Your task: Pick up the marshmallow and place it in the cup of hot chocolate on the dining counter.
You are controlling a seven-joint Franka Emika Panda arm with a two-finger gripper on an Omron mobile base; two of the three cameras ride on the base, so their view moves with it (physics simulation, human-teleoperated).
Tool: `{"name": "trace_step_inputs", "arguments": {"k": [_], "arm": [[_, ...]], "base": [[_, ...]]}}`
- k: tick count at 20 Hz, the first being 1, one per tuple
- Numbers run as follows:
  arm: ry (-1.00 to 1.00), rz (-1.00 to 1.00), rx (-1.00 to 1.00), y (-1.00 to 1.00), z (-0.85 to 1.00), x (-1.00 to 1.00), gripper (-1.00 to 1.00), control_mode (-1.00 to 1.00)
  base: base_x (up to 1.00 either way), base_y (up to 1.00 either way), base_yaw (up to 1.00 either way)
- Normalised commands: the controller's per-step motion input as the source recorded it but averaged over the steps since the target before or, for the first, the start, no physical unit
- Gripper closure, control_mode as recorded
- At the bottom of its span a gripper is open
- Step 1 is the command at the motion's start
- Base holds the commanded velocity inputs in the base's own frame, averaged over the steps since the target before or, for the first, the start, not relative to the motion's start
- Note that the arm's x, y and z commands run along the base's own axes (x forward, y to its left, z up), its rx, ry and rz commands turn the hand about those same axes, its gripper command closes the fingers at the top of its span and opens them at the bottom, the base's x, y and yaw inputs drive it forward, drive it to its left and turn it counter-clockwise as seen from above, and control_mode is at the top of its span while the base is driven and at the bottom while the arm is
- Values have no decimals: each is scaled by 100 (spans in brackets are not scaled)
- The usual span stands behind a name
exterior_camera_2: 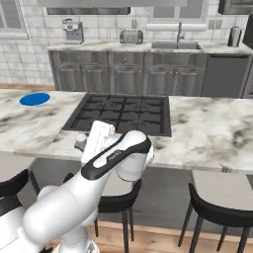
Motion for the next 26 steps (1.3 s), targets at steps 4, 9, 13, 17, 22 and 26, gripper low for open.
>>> {"name": "trace_step_inputs", "arguments": {"k": [4,9,13,17,22,26], "arm": [[0,0,0,0,0,0,100,100],[0,0,0,0,0,0,100,100],[0,0,0,0,0,0,100,100],[0,0,0,0,0,0,100,100],[0,0,0,0,0,0,100,100],[15,3,0,-7,2,72,100,-100]], "base": [[51,-5,25],[67,-24,18],[100,-22,21],[97,-16,36],[88,-14,22],[0,0,0]]}}
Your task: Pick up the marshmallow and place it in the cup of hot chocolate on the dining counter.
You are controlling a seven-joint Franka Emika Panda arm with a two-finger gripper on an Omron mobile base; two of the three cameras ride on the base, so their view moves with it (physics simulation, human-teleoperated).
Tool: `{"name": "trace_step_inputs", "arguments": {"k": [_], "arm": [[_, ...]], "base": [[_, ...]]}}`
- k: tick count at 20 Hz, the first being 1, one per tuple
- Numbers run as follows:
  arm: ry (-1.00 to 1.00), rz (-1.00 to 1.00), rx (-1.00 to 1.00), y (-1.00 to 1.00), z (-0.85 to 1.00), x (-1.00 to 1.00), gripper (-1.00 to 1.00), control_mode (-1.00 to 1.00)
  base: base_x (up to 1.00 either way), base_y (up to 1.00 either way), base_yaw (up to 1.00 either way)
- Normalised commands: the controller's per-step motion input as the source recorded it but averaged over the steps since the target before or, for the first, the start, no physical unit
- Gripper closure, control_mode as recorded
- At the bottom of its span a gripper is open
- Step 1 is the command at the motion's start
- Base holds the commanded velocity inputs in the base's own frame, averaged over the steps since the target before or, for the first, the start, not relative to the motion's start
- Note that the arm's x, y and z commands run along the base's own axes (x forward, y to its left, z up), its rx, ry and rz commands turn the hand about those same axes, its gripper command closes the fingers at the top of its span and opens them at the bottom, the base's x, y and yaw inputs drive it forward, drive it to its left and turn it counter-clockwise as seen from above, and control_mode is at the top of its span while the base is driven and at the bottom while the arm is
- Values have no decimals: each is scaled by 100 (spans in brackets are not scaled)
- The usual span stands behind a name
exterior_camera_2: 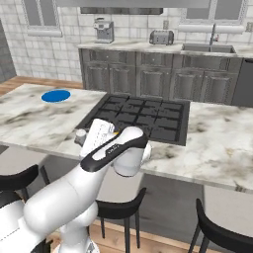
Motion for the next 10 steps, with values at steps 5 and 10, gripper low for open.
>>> {"name": "trace_step_inputs", "arguments": {"k": [5,10], "arm": [[10,0,0,-9,0,87,100,-100],[11,0,-6,-13,-11,90,100,-100]], "base": [[0,0,0],[0,0,0]]}}
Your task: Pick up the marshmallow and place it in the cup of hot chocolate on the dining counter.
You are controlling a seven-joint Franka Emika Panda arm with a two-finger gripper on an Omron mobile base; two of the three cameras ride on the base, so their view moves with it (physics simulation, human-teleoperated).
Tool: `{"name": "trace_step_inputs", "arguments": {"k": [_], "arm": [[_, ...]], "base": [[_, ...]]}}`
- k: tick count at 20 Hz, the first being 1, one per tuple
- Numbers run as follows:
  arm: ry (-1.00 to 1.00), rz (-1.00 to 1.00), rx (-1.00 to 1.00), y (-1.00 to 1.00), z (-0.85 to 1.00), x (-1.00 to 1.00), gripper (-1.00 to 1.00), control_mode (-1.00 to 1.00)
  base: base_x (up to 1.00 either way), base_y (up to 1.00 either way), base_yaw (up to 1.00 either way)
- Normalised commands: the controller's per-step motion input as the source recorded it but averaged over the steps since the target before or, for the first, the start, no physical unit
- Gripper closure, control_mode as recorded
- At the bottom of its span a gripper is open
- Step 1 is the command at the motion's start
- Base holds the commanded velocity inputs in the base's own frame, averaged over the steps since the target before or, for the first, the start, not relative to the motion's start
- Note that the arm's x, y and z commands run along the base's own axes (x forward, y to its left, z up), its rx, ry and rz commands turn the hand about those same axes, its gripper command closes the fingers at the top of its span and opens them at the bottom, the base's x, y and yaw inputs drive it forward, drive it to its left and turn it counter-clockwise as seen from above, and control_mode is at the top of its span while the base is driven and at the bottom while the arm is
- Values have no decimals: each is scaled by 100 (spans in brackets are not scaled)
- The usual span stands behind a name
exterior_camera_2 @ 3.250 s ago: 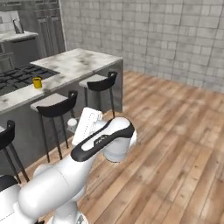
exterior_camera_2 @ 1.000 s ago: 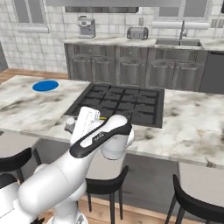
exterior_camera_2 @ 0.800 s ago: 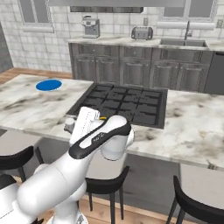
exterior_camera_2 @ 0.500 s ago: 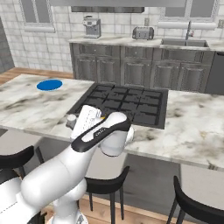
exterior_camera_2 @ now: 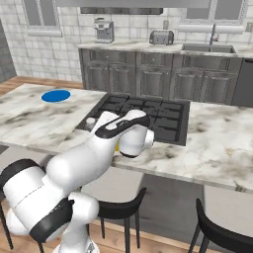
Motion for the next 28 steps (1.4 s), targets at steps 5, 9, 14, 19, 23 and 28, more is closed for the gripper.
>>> {"name": "trace_step_inputs", "arguments": {"k": [5,9,14,19,23,28], "arm": [[15,0,-7,-25,-30,92,100,-100],[11,3,-2,-45,-36,57,100,-100],[2,10,0,-34,-38,41,100,-100],[-5,9,0,-7,-21,13,100,-100],[-14,2,-4,2,-16,2,100,-100],[-9,-4,-8,18,-16,4,100,-100]], "base": [[0,0,0],[0,0,0],[0,0,0],[0,0,0],[0,0,0],[0,0,0]]}}
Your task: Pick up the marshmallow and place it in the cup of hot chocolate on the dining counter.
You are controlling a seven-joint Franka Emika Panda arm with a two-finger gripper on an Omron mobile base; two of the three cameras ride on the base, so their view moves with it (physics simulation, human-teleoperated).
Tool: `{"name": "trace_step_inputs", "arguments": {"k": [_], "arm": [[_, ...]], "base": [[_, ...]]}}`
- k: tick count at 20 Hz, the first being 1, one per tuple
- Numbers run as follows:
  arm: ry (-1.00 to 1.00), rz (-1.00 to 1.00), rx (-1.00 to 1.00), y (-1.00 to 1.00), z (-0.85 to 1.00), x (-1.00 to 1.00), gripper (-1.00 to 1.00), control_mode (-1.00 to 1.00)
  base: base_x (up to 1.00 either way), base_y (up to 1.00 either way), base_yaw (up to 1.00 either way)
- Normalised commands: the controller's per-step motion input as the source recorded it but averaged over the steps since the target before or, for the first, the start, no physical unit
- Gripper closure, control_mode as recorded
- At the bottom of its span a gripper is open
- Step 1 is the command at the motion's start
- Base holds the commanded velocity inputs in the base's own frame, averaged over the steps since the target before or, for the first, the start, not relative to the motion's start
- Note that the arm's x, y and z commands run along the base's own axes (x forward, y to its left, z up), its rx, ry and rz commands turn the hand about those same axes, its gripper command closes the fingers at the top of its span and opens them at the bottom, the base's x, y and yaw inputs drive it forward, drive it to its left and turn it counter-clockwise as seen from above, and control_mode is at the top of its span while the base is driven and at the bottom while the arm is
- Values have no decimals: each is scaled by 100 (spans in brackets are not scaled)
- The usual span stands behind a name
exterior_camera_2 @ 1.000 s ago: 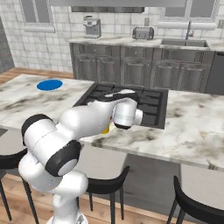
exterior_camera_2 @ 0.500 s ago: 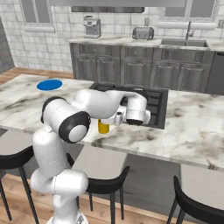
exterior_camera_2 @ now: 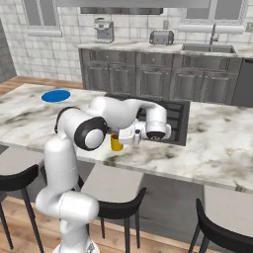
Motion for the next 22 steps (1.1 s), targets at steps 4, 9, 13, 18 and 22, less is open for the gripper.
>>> {"name": "trace_step_inputs", "arguments": {"k": [4,9,13,18,22], "arm": [[0,-17,-8,26,-4,0,100,-100],[1,-18,-8,24,-7,20,100,-100],[5,-12,-7,5,-14,29,100,-100],[1,-3,-1,0,-18,18,100,-100],[0,0,0,0,-19,24,100,-100]], "base": [[0,0,0],[0,0,0],[0,0,0],[0,0,0],[0,0,0]]}}
